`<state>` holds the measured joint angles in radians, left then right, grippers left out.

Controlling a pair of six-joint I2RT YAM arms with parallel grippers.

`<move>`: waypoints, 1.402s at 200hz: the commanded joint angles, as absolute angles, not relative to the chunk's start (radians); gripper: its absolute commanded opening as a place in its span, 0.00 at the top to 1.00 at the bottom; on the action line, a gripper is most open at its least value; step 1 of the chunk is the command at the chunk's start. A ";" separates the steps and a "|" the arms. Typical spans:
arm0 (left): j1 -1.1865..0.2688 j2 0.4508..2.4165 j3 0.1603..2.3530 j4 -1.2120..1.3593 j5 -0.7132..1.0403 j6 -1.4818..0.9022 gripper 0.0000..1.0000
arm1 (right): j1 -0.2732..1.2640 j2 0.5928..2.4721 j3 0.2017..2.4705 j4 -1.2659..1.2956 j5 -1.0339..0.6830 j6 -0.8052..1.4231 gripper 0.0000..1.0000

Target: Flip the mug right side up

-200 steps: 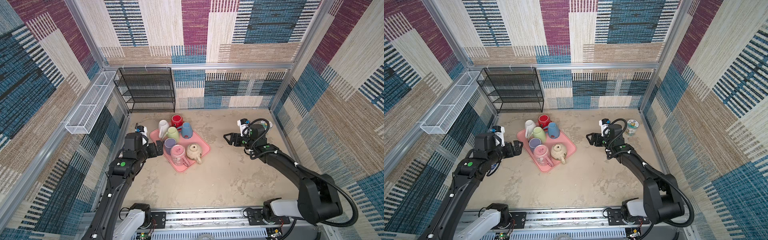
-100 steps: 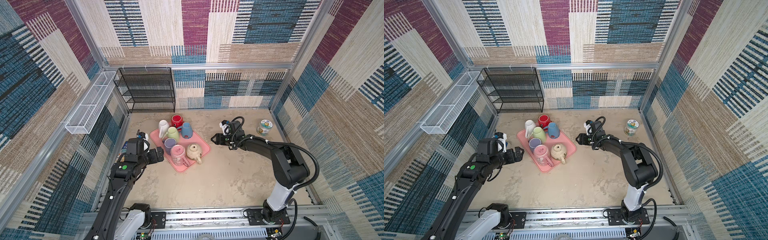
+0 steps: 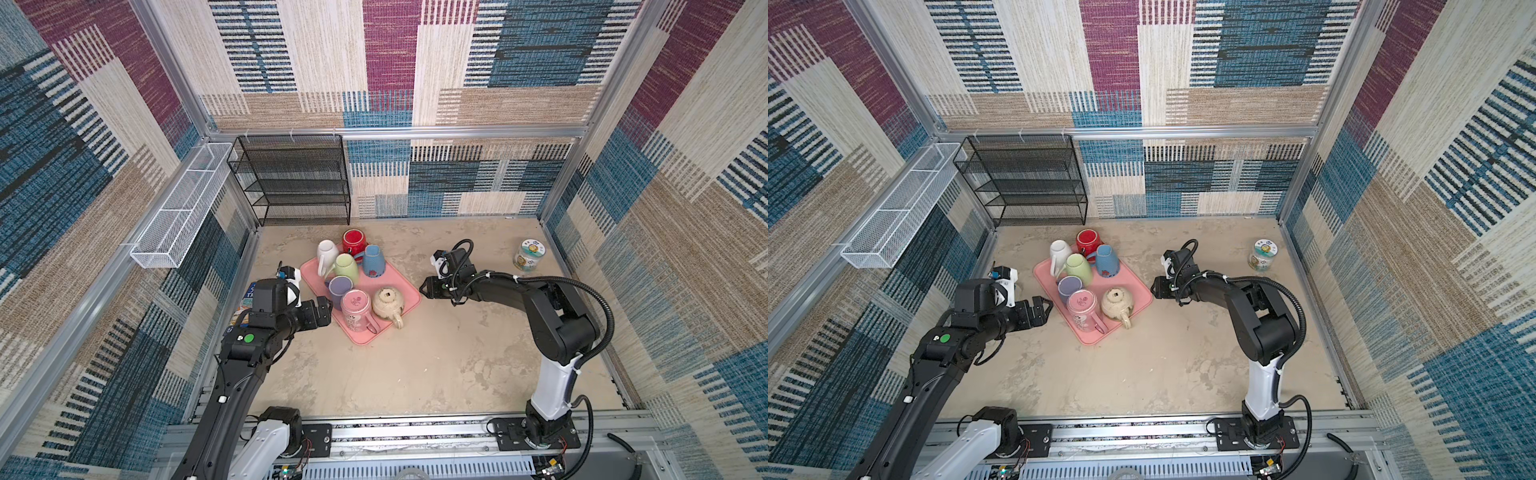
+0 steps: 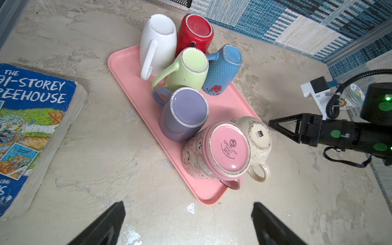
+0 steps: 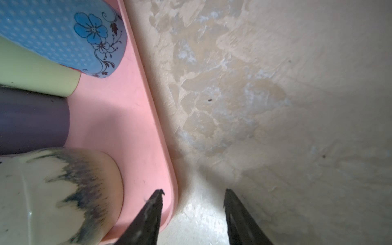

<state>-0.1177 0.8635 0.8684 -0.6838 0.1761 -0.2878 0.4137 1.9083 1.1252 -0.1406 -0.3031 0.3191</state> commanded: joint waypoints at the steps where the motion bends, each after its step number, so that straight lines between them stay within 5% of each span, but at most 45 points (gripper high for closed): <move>1: -0.115 0.885 0.880 -0.658 0.205 -0.270 0.01 | 0.426 1.931 1.127 -0.144 -0.286 0.305 0.51; 121: -0.115 0.876 0.868 -0.659 0.204 -0.273 0.02 | 0.507 1.992 1.139 -0.166 -0.228 0.307 0.68; 211: -0.116 0.894 0.861 -0.658 0.211 -0.285 0.00 | 0.510 1.971 1.076 -0.183 -0.116 0.297 0.98; 280: -0.118 0.921 0.866 -0.649 0.238 -0.294 0.04 | 0.510 1.885 0.946 -0.163 -0.101 0.350 1.00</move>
<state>-0.1181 0.9012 0.8631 -0.6773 0.2077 -0.2878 0.5133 1.9026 0.9901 0.0437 -0.1764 0.2882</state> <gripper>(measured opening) 0.983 0.074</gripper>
